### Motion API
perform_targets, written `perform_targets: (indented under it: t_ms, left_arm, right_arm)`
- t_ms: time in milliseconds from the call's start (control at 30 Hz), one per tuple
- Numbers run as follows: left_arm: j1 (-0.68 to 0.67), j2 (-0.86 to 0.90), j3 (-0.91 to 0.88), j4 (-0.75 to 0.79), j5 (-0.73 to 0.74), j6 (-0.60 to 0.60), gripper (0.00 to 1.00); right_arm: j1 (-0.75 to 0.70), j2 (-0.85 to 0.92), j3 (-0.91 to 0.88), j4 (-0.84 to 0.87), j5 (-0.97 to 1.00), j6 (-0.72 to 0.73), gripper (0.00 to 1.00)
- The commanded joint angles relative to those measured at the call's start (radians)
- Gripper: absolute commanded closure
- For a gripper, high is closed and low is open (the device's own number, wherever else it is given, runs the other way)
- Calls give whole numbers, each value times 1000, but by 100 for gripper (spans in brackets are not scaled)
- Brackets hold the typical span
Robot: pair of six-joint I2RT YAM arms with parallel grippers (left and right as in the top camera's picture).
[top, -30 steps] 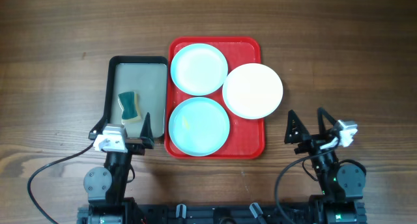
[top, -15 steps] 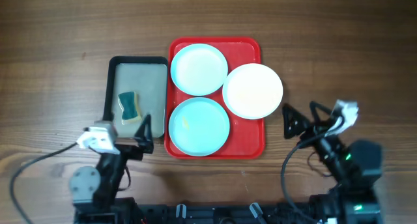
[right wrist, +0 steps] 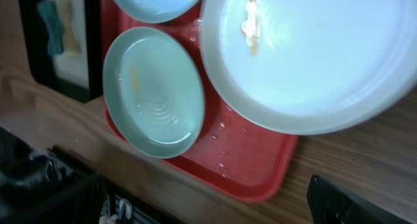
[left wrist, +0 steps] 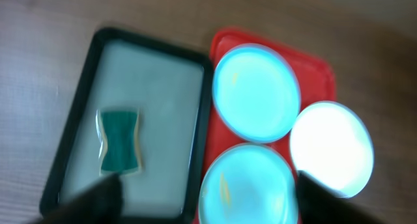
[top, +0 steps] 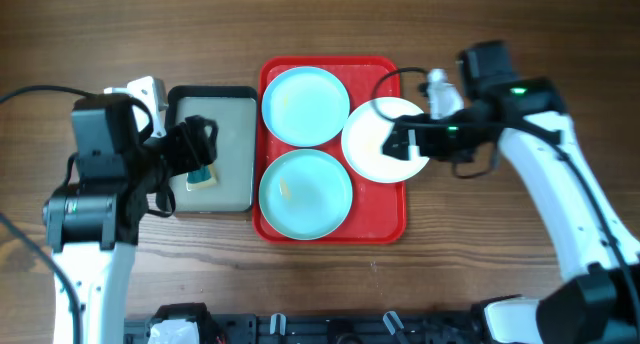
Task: Clean dirty plates on tray and stack at the side
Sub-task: 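Grasp the green sponge with left gripper, plate rim with right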
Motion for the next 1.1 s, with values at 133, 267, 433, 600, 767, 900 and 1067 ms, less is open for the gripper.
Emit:
perform_targets:
  t_ms: [133,267,433,600,767,900,1067]
  left_arm:
    - [-4,197,1,-103,-179,-116,47]
    - [-4,280,-3,-104,-180,-116,46]
    - [-4,326,-3,-93,-182,-116,45]
    - [-4,326,-3,-91,-184,-116,45]
    - [-4,326,-3,-89,-231,-116,44]
    - [-4,326,-3,-89,-231,-116,43]
    - [-4,326,-3,-89,-231,-116,43]
  right_arm:
    - [346,33,-41,117,431,266,71]
    - [406,40,-169,259,406,334,32]
    - [406,42,-328,485,338,406,75]
    - [406,42,-387,568,319,434,66]
    - [407,66,-388,616,335,571,66]
    - [401,135,-387,661,314,623,72]
    - [401,138,-388,665,319,647,78]
